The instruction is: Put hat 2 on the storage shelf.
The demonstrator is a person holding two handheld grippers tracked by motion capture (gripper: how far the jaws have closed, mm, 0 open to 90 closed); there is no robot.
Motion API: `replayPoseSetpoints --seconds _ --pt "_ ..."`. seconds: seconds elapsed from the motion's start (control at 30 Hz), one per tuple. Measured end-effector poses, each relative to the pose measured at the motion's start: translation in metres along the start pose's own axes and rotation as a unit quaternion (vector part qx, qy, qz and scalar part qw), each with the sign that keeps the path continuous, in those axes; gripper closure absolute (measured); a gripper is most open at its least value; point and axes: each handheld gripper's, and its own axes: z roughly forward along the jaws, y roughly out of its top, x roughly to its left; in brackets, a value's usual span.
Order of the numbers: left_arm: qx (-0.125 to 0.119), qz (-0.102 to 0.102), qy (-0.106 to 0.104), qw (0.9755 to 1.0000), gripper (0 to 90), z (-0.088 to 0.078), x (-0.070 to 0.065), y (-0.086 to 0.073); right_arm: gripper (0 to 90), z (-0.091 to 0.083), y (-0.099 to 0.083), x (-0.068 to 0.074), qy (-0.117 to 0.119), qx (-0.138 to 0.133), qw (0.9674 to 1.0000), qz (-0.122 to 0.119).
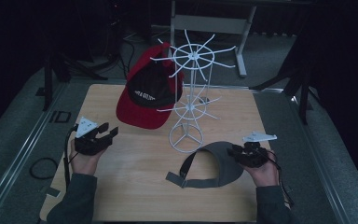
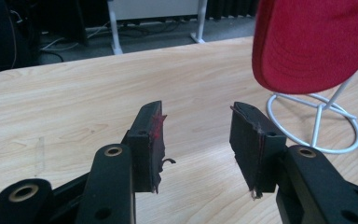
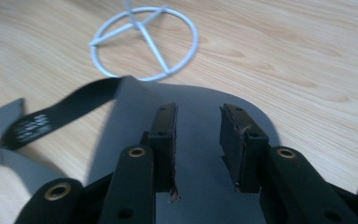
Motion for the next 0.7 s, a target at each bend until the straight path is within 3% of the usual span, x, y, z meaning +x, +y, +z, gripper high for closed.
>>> replayPoseSetpoints --seconds 0.17,0.7 --pt "0.005 0.003 0.000 1.0000 54.5 0.002 -0.002 -0.001 65.7 0.000 0.007 0.012 0.026 -0.004 0.9996 -0.012" --pt "0.005 -0.001 0.000 1.0000 54.5 0.003 -0.003 -0.003 64.1 0.006 0.011 0.034 0.064 0.003 0.9968 -0.047"
